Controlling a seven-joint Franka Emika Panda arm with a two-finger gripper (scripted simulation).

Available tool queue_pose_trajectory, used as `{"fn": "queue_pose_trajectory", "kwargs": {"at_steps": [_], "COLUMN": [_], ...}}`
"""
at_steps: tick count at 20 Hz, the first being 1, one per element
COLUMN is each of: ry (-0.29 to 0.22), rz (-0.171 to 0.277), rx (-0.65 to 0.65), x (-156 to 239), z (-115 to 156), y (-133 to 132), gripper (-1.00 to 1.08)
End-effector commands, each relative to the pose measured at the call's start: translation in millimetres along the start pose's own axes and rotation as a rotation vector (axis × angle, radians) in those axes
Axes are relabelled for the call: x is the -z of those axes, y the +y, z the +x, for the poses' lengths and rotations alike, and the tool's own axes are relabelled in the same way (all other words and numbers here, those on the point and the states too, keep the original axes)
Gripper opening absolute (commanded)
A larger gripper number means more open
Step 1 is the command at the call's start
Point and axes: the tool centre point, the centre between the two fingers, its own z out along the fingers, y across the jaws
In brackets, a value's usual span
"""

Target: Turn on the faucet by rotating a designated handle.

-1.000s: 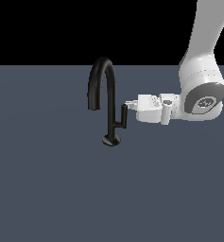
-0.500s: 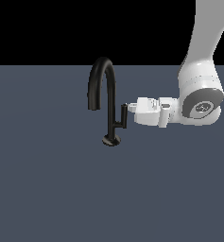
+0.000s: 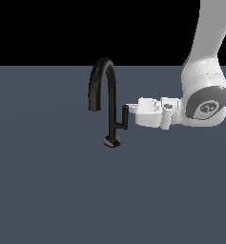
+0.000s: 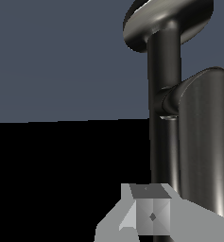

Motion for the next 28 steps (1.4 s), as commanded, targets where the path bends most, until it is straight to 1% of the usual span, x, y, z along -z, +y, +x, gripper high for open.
{"fn": "queue_pose_trajectory", "kwargs": {"at_steps": [1,10,11,12,26,27,28], "ry": [0.000,0.000,0.000,0.003,0.000,0.000,-0.001], "rz": [0.000,0.000,0.000,0.005,0.000,0.000,0.004], "rx": [0.000,0.000,0.000,0.007,0.000,0.000,0.026], "x": [0.0,0.0,0.0,0.0,0.1,0.1,0.0], "z": [-2.4,-11.2,-11.2,-11.1,13.0,13.0,1.2], "y": [7.3,34.3,34.3,27.9,85.2,85.2,73.3], "gripper": [-1.00,-1.00,-1.00,-1.00,-1.00,-1.00,-1.00]}}
